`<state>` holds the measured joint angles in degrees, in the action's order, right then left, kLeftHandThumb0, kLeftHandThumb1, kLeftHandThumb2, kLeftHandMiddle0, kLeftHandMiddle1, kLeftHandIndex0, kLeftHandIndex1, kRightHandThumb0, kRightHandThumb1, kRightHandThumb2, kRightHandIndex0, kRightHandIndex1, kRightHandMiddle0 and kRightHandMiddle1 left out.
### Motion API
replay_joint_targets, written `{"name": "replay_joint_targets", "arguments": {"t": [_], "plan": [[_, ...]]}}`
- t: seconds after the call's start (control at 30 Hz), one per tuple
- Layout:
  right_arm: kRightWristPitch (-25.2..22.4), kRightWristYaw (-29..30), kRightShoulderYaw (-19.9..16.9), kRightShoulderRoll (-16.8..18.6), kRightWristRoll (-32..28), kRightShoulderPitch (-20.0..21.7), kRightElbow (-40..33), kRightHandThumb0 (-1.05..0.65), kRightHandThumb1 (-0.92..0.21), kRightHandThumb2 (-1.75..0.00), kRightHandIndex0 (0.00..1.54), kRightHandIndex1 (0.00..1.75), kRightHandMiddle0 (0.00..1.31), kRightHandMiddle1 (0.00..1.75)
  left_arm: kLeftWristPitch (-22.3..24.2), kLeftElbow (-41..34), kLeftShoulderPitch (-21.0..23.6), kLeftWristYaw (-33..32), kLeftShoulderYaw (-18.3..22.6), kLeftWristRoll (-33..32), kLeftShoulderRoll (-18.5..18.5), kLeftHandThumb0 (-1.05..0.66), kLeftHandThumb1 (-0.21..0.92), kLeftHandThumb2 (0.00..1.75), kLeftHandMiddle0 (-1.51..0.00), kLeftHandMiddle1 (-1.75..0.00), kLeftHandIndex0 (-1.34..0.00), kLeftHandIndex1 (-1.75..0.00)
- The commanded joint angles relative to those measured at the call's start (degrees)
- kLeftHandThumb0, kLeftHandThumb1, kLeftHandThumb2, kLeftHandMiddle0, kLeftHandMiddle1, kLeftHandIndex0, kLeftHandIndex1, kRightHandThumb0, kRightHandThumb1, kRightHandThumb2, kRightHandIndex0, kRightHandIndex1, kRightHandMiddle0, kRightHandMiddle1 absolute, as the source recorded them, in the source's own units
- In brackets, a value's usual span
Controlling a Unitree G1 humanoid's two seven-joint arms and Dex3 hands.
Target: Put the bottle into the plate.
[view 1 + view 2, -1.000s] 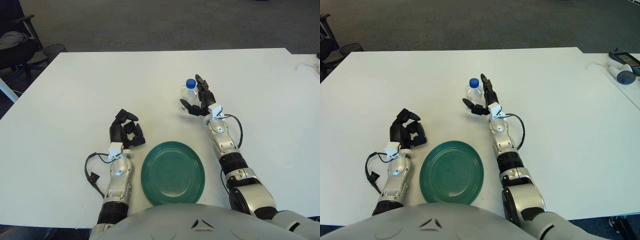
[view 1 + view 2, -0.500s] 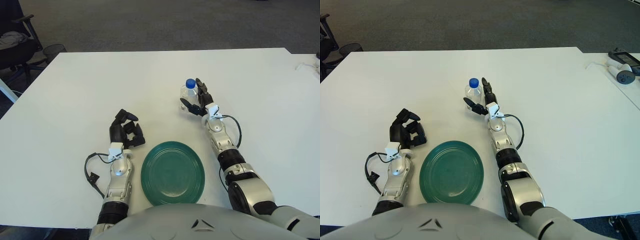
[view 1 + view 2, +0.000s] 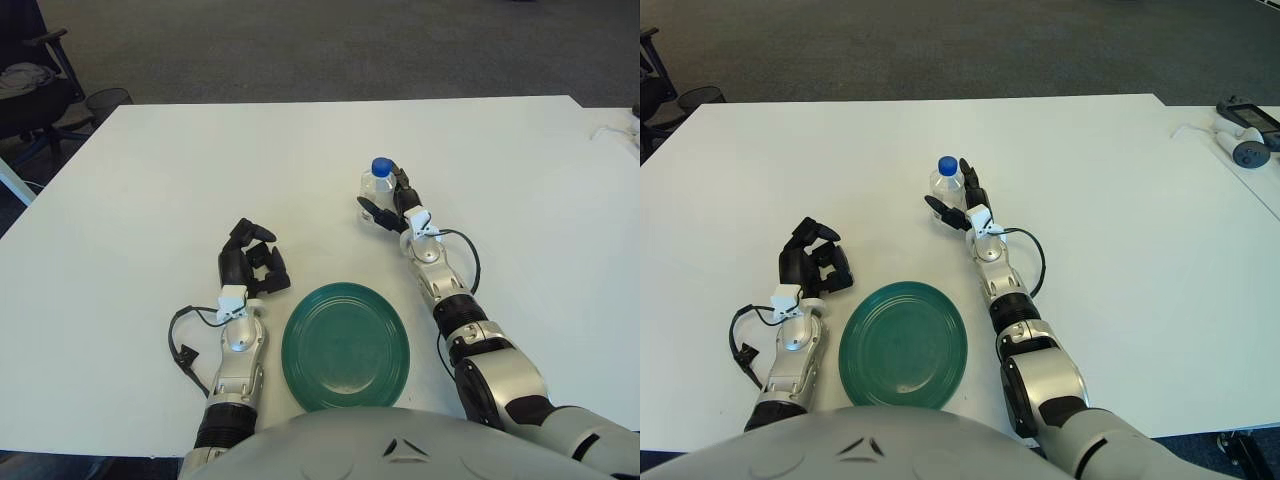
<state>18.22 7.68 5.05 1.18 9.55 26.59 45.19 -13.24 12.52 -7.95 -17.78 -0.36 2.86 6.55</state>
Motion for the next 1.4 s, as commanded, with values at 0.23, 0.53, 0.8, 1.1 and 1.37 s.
{"name": "replay_joint_targets", "arguments": {"t": [0.23,0.53,0.8,1.1,1.37], "plan": [[4.26,1.66,2.90,-1.38,4.73,3.53,5.86,-1.05,-0.92,-0.33,0.04,0.08,0.00,0.12,2.20,0.64,-1.99,-0.70,-0.40,0.47,1.91,-0.58,0.06,1.63,-1.34,-1.75,-0.82,-1.75],[6.44,3.07,4.67,-1.04,6.84,5.57,10.44,-1.05,-0.92,-0.35,0.05,0.11,0.00,0.16,2.25,0.69,-1.92,-0.70,-0.27,0.00,2.07,-0.58,0.07,1.62,-1.34,-1.75,-0.82,-1.75],[6.77,3.69,6.22,-0.60,8.28,6.43,12.44,-1.05,-0.92,-0.39,0.04,0.12,0.00,0.14,1.36,1.30,-1.69,-0.60,-0.20,-0.09,1.90,-0.58,0.07,1.62,-1.34,-1.75,-0.82,-1.75],[7.56,3.93,7.19,-0.24,8.65,6.97,14.19,-1.05,-0.92,-0.41,0.01,0.13,0.00,0.11,1.20,1.26,-1.75,-0.80,-0.05,-0.27,2.02,-0.58,0.06,1.63,-1.35,-1.75,-0.82,-1.75],[7.66,4.70,6.57,0.76,7.55,7.39,16.07,-1.05,-0.92,-0.32,0.04,0.56,0.00,0.57,0.59,2.17,-1.37,-0.32,0.33,-1.28,2.13,-0.58,0.07,1.62,-1.35,-1.75,-0.82,-1.75]]}}
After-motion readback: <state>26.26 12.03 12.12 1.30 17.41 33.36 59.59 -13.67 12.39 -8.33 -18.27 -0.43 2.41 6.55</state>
